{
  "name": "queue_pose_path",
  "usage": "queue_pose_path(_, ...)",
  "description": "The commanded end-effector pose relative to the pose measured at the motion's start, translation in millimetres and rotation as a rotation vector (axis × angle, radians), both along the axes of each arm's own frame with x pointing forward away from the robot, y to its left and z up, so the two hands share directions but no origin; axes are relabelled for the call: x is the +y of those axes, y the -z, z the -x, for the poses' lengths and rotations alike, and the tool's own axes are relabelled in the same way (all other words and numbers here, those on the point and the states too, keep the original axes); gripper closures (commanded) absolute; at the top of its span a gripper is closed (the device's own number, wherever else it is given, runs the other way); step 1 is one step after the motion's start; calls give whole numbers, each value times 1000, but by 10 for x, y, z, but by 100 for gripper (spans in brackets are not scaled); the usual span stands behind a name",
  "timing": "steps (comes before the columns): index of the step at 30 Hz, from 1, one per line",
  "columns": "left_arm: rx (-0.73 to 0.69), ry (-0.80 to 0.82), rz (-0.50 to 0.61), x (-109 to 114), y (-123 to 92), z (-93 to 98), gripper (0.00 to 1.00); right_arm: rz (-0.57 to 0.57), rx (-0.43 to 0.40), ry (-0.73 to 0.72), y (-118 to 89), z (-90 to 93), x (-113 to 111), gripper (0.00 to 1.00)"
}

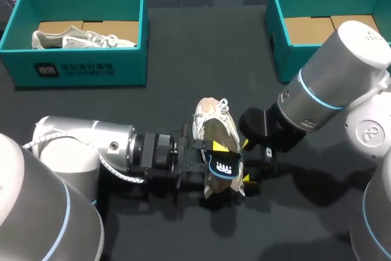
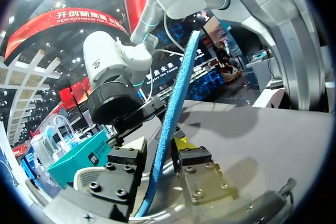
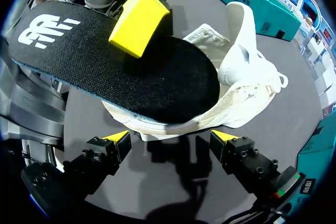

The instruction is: Take the shoe out of the shoebox, open the shoe tongue, remove and reinsert the insole, then place the shoe into the shoebox

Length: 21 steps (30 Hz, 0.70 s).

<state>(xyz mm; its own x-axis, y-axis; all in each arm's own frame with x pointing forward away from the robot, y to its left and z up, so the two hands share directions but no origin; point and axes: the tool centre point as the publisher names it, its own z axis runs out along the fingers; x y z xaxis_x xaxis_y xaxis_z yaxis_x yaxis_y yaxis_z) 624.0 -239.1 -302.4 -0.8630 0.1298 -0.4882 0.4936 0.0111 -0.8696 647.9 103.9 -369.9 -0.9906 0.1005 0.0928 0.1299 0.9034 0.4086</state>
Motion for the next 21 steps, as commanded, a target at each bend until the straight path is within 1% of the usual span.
queue_pose_path(1, -7, 4, -6, -61, -3, 22, 100, 1, -1, 0, 8, 5, 5, 0)
queue_pose_path(4, -22, 1, 3, -67, 28, -6, 100, 1, -1, 0, 8, 5, 5, 0)
queue_pose_path(12, -33, -54, 0, -27, 265, -242, 100, 1, -1, 0, 8, 5, 5, 0)
queue_pose_path(21, -60, -101, -11, -53, 409, -426, 100, 1, -1, 0, 8, 5, 5, 0)
